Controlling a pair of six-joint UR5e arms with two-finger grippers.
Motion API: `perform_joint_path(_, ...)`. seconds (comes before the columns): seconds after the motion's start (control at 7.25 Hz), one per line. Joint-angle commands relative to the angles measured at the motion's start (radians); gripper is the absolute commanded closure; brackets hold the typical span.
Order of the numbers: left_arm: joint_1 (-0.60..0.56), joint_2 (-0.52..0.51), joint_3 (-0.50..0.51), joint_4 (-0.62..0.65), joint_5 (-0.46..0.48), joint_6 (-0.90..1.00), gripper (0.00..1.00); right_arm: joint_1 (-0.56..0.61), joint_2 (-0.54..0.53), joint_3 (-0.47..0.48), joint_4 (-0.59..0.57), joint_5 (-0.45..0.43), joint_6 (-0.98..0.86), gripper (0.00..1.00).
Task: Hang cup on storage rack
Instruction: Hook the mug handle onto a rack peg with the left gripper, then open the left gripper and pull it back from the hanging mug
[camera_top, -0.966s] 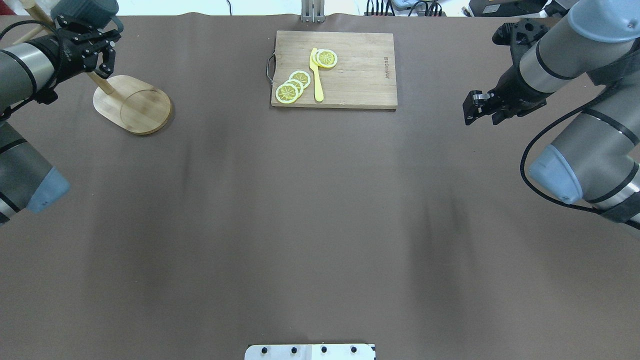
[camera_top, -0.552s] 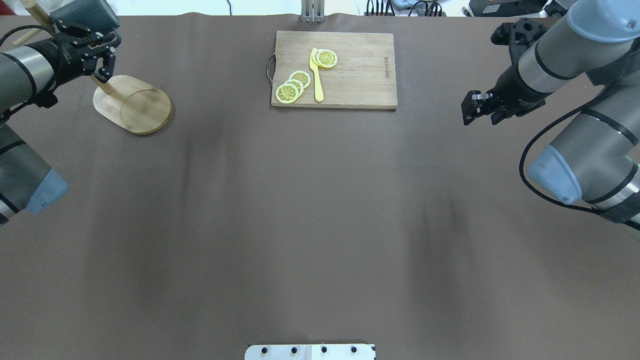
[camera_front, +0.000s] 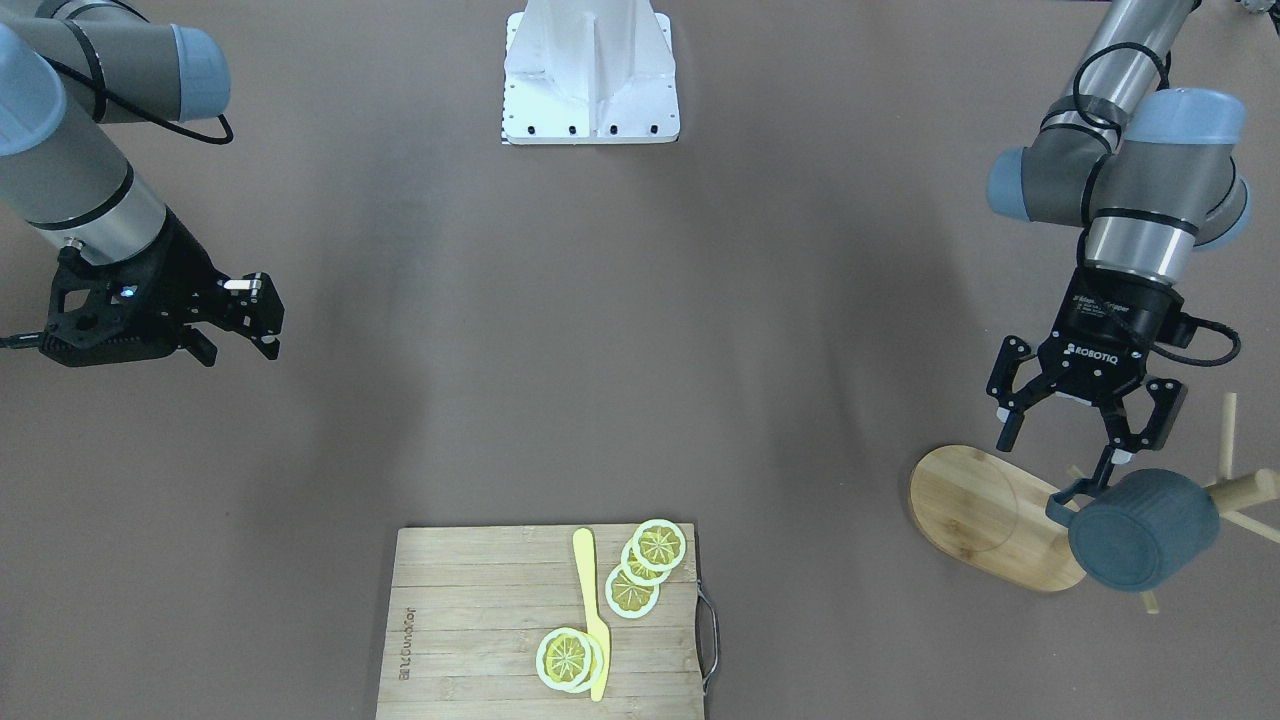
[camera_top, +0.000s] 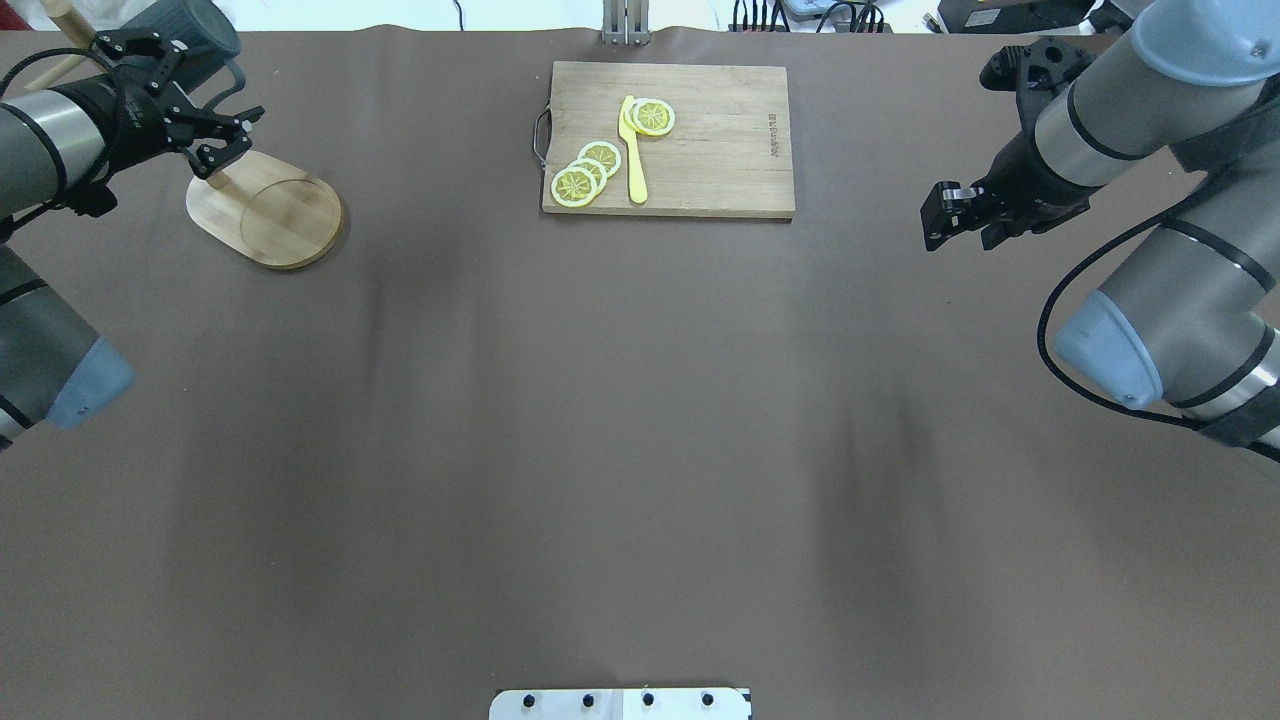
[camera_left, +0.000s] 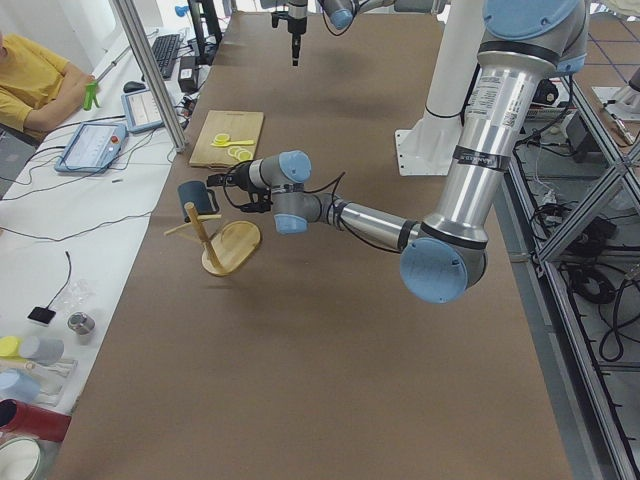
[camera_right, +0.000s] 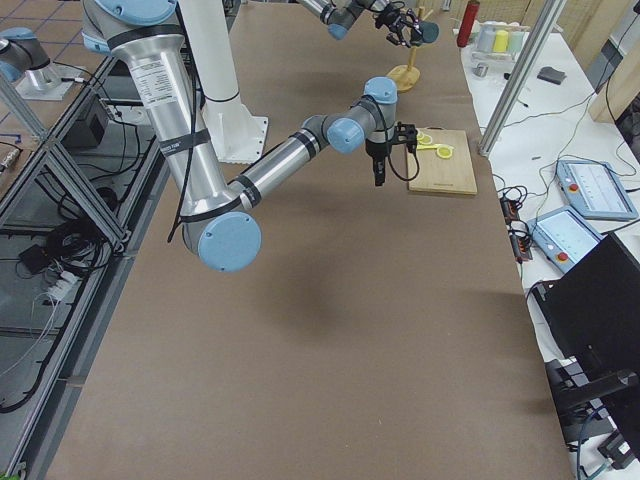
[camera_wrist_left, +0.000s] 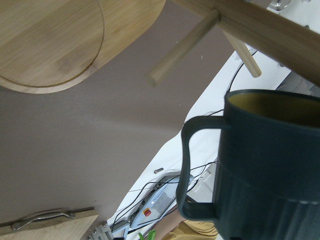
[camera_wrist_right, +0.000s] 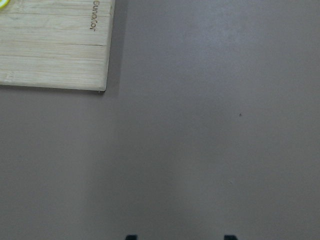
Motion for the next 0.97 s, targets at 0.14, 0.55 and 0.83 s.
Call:
perform_joint_path(0.14, 0.000, 0.100, -0.156, 0.031, 0.000, 0.031, 0.02, -0.001, 0.000, 0.000, 0.000, 0.002, 0.000, 0.34)
perform_joint_path(0.55, 0.001, 0.106, -0.209, 0.030, 0.006, 0.419, 0.02, 0.002, -0.009, 0.003, 0.000, -0.006, -0.001, 0.33)
perform_joint_path(0.83, -0.002, 0.109, -0.221, 0.031, 0.009, 0.768, 0.02, 0.011, -0.012, 0.001, 0.000, -0.063, -0.012, 0.01)
